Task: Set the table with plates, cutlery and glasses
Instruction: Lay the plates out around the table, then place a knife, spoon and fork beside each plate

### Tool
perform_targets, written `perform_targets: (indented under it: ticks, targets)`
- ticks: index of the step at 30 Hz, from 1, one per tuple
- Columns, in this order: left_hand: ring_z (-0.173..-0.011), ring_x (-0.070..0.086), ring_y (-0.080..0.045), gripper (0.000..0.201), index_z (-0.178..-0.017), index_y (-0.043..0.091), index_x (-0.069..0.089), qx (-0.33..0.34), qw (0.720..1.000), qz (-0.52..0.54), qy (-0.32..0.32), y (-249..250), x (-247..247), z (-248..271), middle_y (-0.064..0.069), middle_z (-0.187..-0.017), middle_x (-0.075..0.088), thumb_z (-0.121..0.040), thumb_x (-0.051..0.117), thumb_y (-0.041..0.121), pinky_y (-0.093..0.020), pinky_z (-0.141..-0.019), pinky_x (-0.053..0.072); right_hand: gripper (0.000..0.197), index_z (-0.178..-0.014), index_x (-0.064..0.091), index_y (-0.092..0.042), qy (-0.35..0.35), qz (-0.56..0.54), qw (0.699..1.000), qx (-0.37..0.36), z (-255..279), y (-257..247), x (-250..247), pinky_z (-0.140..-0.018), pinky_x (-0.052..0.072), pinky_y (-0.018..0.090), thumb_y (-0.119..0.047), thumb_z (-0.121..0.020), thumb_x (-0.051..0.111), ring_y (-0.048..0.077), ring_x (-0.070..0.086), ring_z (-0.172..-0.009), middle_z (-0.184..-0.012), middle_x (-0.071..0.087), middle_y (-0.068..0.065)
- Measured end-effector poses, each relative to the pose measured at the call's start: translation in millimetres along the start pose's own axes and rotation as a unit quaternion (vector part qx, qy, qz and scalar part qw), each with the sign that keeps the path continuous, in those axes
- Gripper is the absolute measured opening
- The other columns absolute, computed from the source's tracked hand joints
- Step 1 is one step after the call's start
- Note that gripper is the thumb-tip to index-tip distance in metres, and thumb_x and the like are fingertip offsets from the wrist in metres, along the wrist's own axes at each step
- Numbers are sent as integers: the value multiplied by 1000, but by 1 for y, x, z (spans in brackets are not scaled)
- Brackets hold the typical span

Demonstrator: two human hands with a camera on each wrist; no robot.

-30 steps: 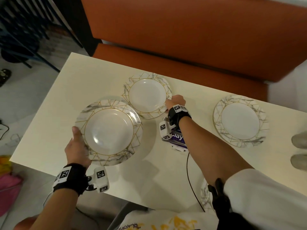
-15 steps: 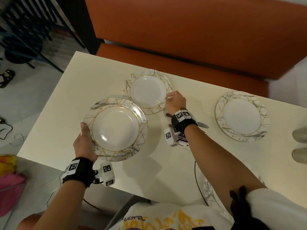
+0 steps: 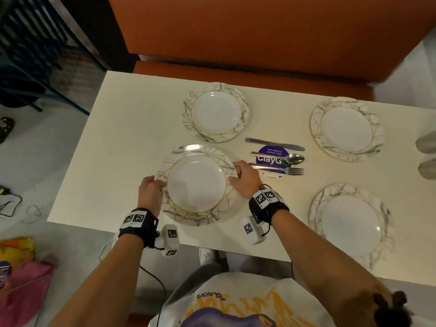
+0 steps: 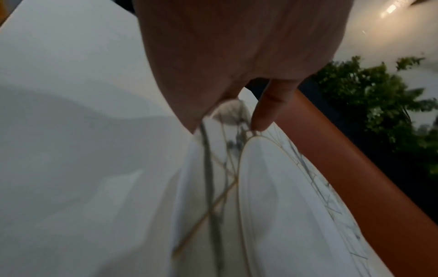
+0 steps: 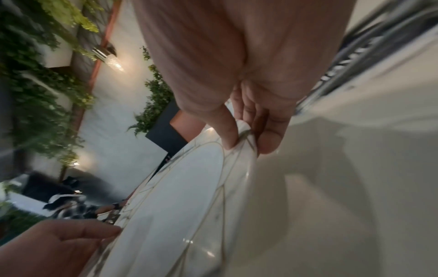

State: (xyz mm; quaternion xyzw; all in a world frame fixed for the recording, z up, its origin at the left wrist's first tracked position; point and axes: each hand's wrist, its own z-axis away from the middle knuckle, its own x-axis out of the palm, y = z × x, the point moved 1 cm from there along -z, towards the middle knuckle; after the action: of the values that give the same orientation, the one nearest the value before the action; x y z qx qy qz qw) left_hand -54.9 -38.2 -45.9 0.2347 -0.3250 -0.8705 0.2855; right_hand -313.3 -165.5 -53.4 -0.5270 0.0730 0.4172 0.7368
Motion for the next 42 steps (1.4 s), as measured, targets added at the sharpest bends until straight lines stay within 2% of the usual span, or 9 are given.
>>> perform_targets:
  ticks: [3, 5, 10, 15, 19, 27, 32, 37, 42]
  targets:
    - [-86, 66, -32, 29, -110, 11, 60, 27, 995, -90, -14, -15, -10, -10, -25, -118, 70, -83, 65, 8, -39, -70, 54, 48, -134, 55, -9, 16, 10, 999, 27, 18, 9, 10, -80, 39, 19, -15, -89, 71, 12, 52, -93, -101, 56, -3]
    - [-89, 68, -32, 27, -105, 19, 61, 58, 985, -160, -15, -21, -15, -15, -17, -112, 72, -79, 70, 17, -47, -79, 59, 51, -135, 53, -12, 31, 2, 999, 41, 29, 14, 18, -83, 41, 21, -15, -88, 71, 15, 55, -95, -106, 61, 1]
    - [-98, 71, -31, 31, -111, 18, 66, 91, 966, -239, -34, -32, -24, -23, -5, -102, 73, -83, 76, 24, -51, -90, 61, 54, -136, 49, -14, 55, -12, 997, 61, 49, 23, 37, -81, 42, 23, -14, -87, 71, 21, 59, -97, -114, 66, 11]
    - [-100, 71, -25, 35, -116, 19, 70, 126, 952, -277, -43, -40, -35, -28, 1, -102, 74, -84, 79, 29, -46, -97, 58, 56, -137, 48, -16, 68, -20, 994, 87, 63, 31, 55, -87, 49, 26, -16, -86, 70, 28, 64, -106, -121, 66, 12]
    - [-102, 71, -23, 38, -120, 18, 70, 128, 955, -264, -47, -40, -39, -27, 1, -106, 75, -85, 81, 21, -44, -98, 58, 57, -138, 48, -14, 81, -15, 992, 92, 68, 31, 61, -92, 50, 31, -17, -87, 71, 29, 63, -108, -120, 66, 12]
    - [-111, 69, -27, 45, -130, 15, 66, 137, 947, -283, -69, -39, -46, -30, -1, -112, 72, -87, 78, 18, -45, -103, 55, 57, -139, 47, -16, 79, -23, 991, 108, 71, 30, 66, -88, 48, 27, -17, -87, 70, 27, 63, -108, -124, 65, 11]
    - [-110, 63, -26, 43, -132, 13, 61, 186, 927, -323, -37, -28, -44, -28, -6, -119, 67, -91, 72, 20, -35, -98, 49, 48, -135, 51, -14, 86, -20, 991, 105, 74, 29, 53, -86, 50, 29, -19, -90, 68, 20, 61, -92, -96, 66, 2]
    - [-115, 60, -32, 32, -124, 17, 65, 270, 897, -348, -28, -9, -15, -22, -8, -120, 66, -92, 67, 18, -47, -104, 49, 36, -127, 58, -15, 136, -26, 985, 107, 72, 36, 17, -87, 49, 28, -14, -91, 64, 18, 62, -91, -90, 65, -1]
    - [-104, 65, -26, 22, -118, 12, 68, 326, 873, -350, -92, 12, 49, -2, -3, -109, 68, -97, 62, 12, -28, -92, 45, 24, -116, 63, -17, 187, -18, 976, 108, 59, 45, -35, -84, 46, 23, -12, -92, 59, 19, 63, -93, -99, 66, 2]
